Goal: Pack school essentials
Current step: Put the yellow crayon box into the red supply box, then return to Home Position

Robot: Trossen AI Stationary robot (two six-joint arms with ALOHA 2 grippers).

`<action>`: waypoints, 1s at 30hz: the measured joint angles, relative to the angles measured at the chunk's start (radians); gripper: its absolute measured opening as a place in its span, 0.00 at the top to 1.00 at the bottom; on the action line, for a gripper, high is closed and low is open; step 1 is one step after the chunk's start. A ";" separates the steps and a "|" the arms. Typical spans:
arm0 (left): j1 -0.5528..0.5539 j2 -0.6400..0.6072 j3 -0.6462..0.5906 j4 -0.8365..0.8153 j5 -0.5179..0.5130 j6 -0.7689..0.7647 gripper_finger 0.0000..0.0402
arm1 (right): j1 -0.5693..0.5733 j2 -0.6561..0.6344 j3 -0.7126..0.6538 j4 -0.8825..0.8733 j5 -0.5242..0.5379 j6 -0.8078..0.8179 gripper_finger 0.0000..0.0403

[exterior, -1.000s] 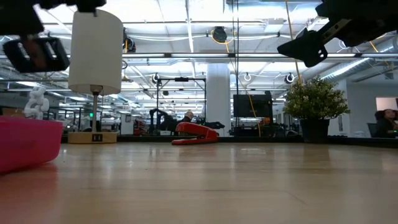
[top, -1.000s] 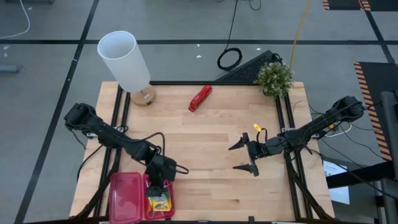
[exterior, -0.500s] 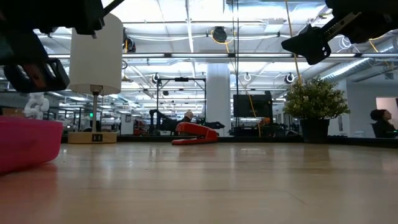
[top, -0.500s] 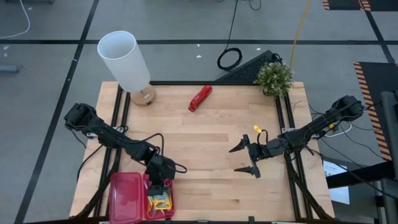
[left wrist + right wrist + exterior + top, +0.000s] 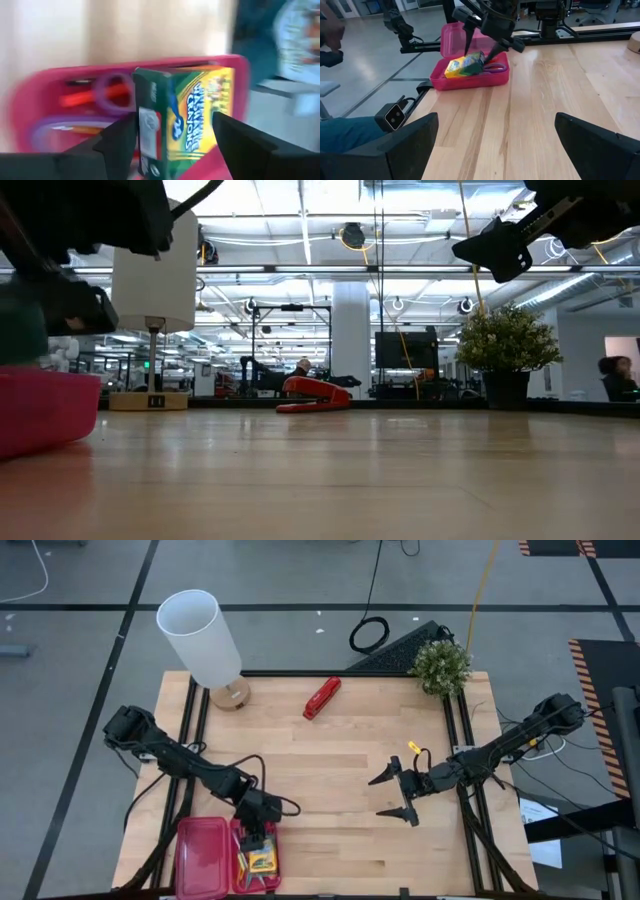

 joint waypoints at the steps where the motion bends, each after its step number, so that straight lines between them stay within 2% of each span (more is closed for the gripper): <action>1: 0.000 0.000 0.004 -0.019 -0.036 0.004 0.35 | 0.000 0.000 0.000 0.000 0.000 0.000 0.02; 5: 0.000 0.000 0.041 -0.099 -0.123 0.064 0.31 | 0.000 0.000 0.000 0.000 0.000 0.000 0.02; 8: -0.009 0.000 0.089 -0.172 -0.150 0.097 0.30 | 0.000 0.000 0.000 0.000 0.000 0.002 0.02; 15: -0.043 0.000 0.237 -0.315 -0.225 0.130 0.35 | 0.000 0.000 0.000 0.000 0.000 0.002 0.02; 19: -0.085 0.000 0.346 -0.408 -0.401 0.157 0.41 | 0.000 0.000 0.000 0.000 0.032 -0.005 0.02; 22: -0.118 -0.001 0.396 -0.415 -0.538 0.270 0.46 | -0.001 0.000 0.000 0.000 0.057 -0.020 0.03; 25: -0.149 -0.014 0.401 -0.422 -0.675 0.404 0.51 | 0.000 0.000 0.004 -0.003 0.064 -0.058 0.03; 30: -0.139 -0.067 0.381 -0.396 -0.910 0.446 0.61 | 0.000 0.000 0.021 -0.007 0.084 -0.130 0.08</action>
